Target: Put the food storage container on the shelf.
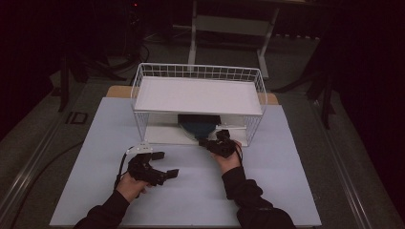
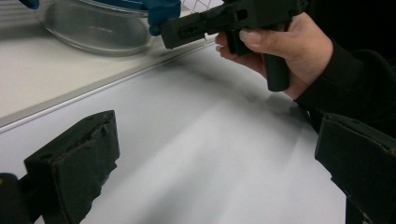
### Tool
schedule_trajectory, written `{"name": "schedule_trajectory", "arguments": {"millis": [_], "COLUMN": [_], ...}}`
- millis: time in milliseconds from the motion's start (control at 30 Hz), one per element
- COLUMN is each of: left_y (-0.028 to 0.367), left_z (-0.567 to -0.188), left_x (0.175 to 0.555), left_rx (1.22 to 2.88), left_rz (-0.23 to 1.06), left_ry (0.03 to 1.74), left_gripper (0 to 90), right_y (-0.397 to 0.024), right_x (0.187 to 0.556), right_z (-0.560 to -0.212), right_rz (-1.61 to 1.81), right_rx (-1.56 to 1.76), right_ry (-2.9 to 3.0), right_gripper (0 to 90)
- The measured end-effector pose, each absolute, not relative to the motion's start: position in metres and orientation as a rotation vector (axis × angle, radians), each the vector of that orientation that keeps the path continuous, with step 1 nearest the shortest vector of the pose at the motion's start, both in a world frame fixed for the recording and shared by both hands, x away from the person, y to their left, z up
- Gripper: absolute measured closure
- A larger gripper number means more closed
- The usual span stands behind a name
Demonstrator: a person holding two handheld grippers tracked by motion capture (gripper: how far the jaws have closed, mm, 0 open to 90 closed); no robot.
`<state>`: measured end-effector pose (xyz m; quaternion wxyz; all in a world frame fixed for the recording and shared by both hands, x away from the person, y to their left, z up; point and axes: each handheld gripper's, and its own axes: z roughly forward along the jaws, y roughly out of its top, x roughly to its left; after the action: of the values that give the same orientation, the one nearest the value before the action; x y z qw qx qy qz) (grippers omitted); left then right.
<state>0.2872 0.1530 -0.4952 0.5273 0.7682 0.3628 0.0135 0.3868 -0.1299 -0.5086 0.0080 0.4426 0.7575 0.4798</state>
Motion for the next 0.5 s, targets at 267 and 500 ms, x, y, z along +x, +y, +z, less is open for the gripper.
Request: {"name": "schedule_trajectory", "arguments": {"millis": [267, 500], "left_y": [0.153, 0.150], "left_z": [-0.493, -0.490], "left_x": [0.283, 0.275], "left_rx": [1.840, 1.836], "left_rz": [0.042, 0.031], "left_ry": [0.841, 0.783], "left_gripper": [0.1, 0.1], "right_y": [-0.132, -0.154], "right_x": [0.374, 0.337], "right_z": [-0.506, -0.503], "right_rz": [1.503, 1.576], "right_rx": [1.325, 1.216], "right_ry": [2.387, 2.410], "right_gripper": [79.4, 46.4]}}
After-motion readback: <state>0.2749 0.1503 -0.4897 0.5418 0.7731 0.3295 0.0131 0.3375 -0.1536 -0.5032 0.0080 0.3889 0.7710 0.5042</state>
